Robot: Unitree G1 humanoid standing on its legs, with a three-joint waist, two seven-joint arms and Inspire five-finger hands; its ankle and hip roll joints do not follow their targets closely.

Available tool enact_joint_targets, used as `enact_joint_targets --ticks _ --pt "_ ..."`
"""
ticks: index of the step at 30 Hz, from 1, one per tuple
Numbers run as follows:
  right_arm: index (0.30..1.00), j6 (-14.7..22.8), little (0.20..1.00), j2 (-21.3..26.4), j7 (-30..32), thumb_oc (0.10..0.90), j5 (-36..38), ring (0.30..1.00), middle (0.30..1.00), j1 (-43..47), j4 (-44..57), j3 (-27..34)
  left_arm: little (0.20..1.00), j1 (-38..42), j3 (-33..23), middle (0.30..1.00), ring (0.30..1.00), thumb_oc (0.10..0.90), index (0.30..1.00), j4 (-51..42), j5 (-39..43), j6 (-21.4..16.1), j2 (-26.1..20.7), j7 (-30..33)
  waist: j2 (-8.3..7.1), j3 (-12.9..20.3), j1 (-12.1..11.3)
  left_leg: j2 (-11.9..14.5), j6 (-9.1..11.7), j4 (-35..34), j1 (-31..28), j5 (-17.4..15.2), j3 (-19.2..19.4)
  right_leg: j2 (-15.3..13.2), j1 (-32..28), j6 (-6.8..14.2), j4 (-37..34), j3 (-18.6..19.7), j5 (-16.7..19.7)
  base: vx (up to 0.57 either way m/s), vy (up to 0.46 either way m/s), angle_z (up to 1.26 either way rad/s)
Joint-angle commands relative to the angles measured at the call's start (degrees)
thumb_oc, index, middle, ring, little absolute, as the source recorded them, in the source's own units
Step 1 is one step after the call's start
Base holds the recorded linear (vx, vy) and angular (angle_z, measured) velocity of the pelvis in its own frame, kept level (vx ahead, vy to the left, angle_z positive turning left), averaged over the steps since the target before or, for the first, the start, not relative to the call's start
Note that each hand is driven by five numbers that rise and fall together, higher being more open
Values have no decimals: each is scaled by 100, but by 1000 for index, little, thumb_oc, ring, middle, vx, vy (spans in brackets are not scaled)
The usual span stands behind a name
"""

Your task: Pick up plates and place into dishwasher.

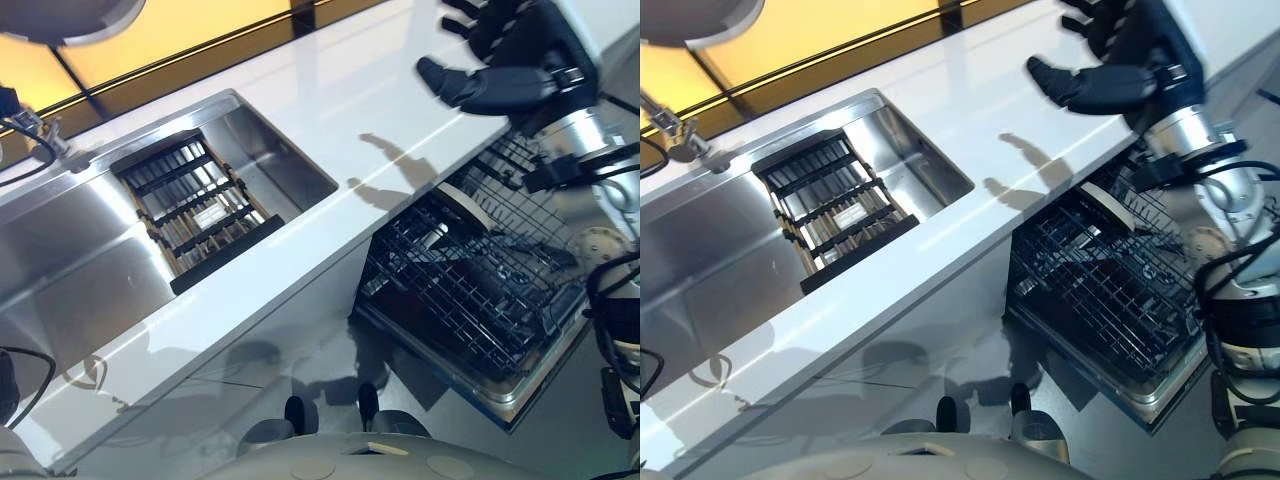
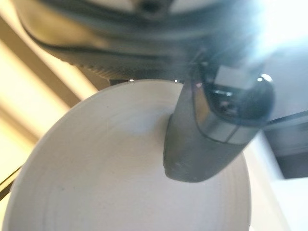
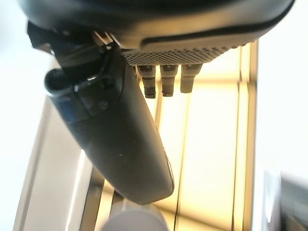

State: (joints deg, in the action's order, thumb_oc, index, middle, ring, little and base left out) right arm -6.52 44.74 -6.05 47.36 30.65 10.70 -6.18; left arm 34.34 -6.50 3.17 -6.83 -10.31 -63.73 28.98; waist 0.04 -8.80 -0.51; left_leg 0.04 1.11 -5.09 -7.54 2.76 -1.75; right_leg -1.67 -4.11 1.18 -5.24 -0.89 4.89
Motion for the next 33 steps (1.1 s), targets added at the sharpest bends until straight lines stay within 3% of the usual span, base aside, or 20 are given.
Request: enact_joint_targets --ticks 1,8,14,25,33 --pt "900 384 900 -295 17 800 369 900 900 795 485 -78 200 426 497 300 300 100 300 -232 -324 -375 -363 619 -114 1008 19 -448 -203 15 77 -198 -24 -5 -205 135 110 -205 -189 8 -52 15" --pt "900 254 900 -1120 249 800 183 900 900 1085 253 -686 200 958 1420 300 300 100 300 -474 -590 -287 414 549 -141 1013 0 -436 -203 27 44 -198 -23 7 -235 124 102 -223 -178 3 -40 3" --pt "900 14 900 -1650 403 800 262 900 900 1113 28 -1037 200 1052 1875 300 300 100 300 -643 -771 -304 897 260 -143 1010 9 -424 -202 34 45 -181 -1 21 -218 130 100 -201 -147 2 -14 -1" --pt "900 -103 900 -2224 608 800 231 900 900 1034 -299 -1398 200 1080 2283 300 300 100 300 -721 -849 -414 1407 -51 -147 1007 17 -402 -219 51 54 -168 77 55 -208 111 80 -154 -119 1 -1 0" --pt "900 83 900 -2393 666 800 210 900 900 1006 -336 -1452 200 1089 2463 300 300 100 300 -747 -858 -436 1589 -270 -154 992 24 -398 -236 70 74 -166 102 61 -198 107 92 -148 -122 0 0 0"
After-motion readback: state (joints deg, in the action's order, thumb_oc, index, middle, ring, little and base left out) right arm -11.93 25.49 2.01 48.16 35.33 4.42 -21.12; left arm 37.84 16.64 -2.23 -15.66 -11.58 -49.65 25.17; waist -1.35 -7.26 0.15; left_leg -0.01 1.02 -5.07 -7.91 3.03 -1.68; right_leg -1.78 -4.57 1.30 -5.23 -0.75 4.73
